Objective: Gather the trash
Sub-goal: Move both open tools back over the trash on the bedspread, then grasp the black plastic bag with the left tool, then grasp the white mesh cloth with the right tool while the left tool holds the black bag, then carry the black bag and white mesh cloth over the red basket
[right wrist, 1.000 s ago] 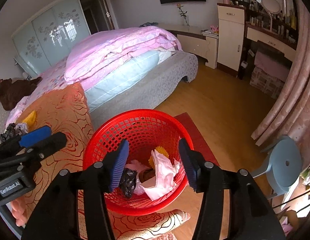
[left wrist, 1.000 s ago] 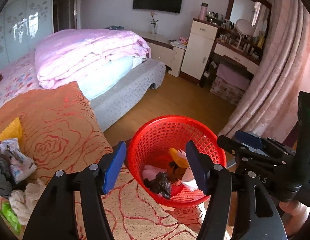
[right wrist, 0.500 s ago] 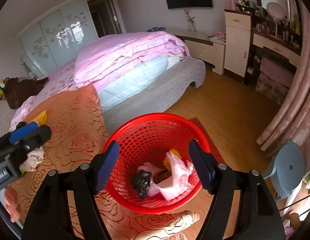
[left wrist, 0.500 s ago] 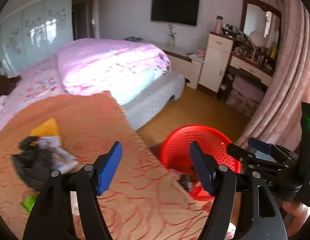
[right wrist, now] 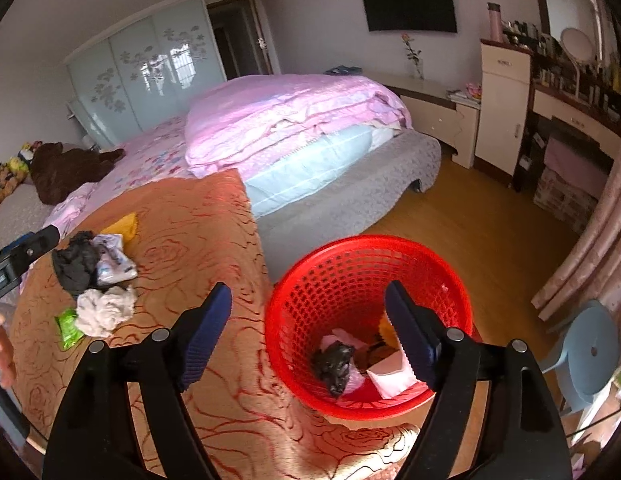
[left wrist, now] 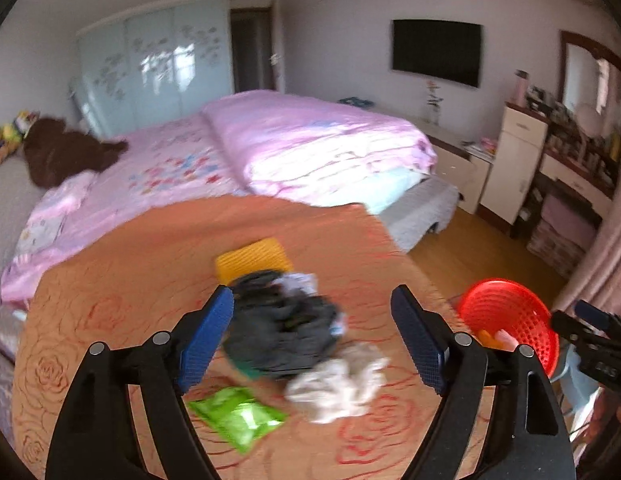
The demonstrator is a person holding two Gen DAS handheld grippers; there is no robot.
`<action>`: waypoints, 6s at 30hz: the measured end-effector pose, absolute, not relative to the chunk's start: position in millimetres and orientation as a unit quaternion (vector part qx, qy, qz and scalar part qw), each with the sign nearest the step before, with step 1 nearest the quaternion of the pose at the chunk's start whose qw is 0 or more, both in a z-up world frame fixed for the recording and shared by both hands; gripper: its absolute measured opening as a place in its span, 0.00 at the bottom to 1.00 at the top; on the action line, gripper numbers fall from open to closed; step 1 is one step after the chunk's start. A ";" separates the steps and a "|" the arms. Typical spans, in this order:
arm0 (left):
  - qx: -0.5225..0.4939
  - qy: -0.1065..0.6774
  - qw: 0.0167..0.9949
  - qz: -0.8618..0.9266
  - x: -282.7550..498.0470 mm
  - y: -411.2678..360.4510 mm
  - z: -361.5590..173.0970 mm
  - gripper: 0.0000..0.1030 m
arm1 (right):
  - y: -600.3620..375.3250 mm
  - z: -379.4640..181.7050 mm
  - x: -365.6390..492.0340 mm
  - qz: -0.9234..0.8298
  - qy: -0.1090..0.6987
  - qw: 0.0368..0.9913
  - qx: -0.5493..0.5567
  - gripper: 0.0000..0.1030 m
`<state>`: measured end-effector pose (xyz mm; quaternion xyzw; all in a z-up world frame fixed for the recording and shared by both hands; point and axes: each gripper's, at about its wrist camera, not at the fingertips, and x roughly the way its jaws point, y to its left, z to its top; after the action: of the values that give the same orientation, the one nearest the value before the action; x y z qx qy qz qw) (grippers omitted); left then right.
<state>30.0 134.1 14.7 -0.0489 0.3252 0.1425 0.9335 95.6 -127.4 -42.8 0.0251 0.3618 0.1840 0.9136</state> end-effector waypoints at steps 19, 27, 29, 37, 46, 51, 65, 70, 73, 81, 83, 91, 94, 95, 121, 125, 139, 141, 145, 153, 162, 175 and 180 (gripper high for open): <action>-0.081 0.374 0.915 0.130 36.9 164.3 -37.8 0.44 | -109.1 -42.3 84.9 0.210 0.365 0.906 0.041 0.77; -0.088 0.340 0.927 0.131 16.3 169.4 -22.0 0.39 | -104.7 -42.6 81.1 0.219 0.363 0.905 0.032 0.77; -0.090 0.330 0.930 0.135 9.6 170.7 -15.1 0.39 | -102.1 -42.9 79.4 0.222 0.362 0.905 0.030 0.77; -0.087 0.297 0.938 0.157 -25.8 177.0 4.9 0.39 | -84.6 -46.2 72.3 0.242 0.362 0.900 0.011 0.77; -0.109 0.282 0.938 0.171 -48.9 196.6 9.1 0.39 | -31.6 -56.0 50.9 0.300 0.368 0.879 -0.033 0.79; -0.115 0.280 0.937 0.174 -54.1 203.1 7.4 0.39 | 6.9 -63.2 46.7 0.327 0.364 0.870 -0.057 0.84; -0.117 0.277 0.936 0.182 -56.5 207.1 6.3 0.39 | 67.8 -75.3 59.0 0.348 0.383 0.852 -0.080 0.84; -0.122 0.276 0.936 0.182 -58.5 211.8 4.6 0.39 | 83.1 -78.7 63.5 0.355 0.390 0.845 -0.091 0.84; -0.123 0.275 0.936 0.182 -59.4 211.9 4.1 0.39 | 87.8 -82.0 63.5 0.356 0.393 0.842 -0.099 0.79; -0.122 0.275 0.936 0.181 -61.2 212.4 3.2 0.39 | 82.8 -86.5 60.4 0.362 0.404 0.834 -0.104 0.49; -0.121 0.276 0.936 0.180 -61.7 211.3 3.5 0.39 | 78.7 -84.1 59.0 0.362 0.403 0.835 -0.098 0.47; -0.113 0.278 0.938 0.175 -59.1 204.9 4.7 0.39 | 49.1 -69.0 54.0 0.353 0.390 0.848 -0.064 0.45; -0.110 0.280 0.938 0.171 -56.9 202.6 3.8 0.39 | 37.5 -64.2 52.5 0.345 0.384 0.855 -0.057 0.45; -0.109 0.282 0.938 0.170 -55.9 201.9 3.2 0.39 | 32.2 -62.1 52.9 0.340 0.381 0.858 -0.052 0.45; -0.061 0.301 0.943 0.128 -30.9 152.3 -0.6 0.39 | -24.9 -18.5 65.1 0.295 0.338 0.894 -0.005 0.45; -0.048 0.306 0.944 0.115 -23.4 140.0 -1.8 0.39 | -31.1 -13.6 65.0 0.290 0.333 0.897 -0.004 0.45; -0.039 0.302 0.949 0.077 3.4 107.9 11.4 0.39 | -69.3 11.0 72.7 0.260 0.307 0.916 -0.001 0.45; -0.036 0.302 0.950 0.071 8.8 101.7 12.6 0.39 | -75.3 11.5 75.2 0.256 0.307 0.917 0.001 0.45; -0.035 0.304 0.951 0.055 18.3 89.5 14.1 0.39 | -86.3 11.4 79.8 0.245 0.308 0.919 0.004 0.45; -0.030 0.311 0.950 0.027 37.7 67.6 15.0 0.39 | -113.1 13.9 89.1 0.219 0.302 0.928 0.008 0.45; -0.040 0.316 0.948 -0.007 59.9 45.3 21.2 0.39 | -150.2 18.9 97.8 0.184 0.294 0.938 0.012 0.45; -0.038 0.346 0.936 -0.058 97.3 -3.0 8.2 0.39 | -193.6 -6.9 117.4 0.137 0.326 0.933 0.058 0.45; -0.024 0.360 0.930 -0.076 108.3 -22.7 -2.9 0.39 | -198.5 -17.1 125.6 0.126 0.339 0.930 0.062 0.45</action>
<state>108.3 -22.7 -2.9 -0.0242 0.3596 -0.0764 0.9297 125.6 -198.5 -17.1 0.0621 0.3387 0.1262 0.9303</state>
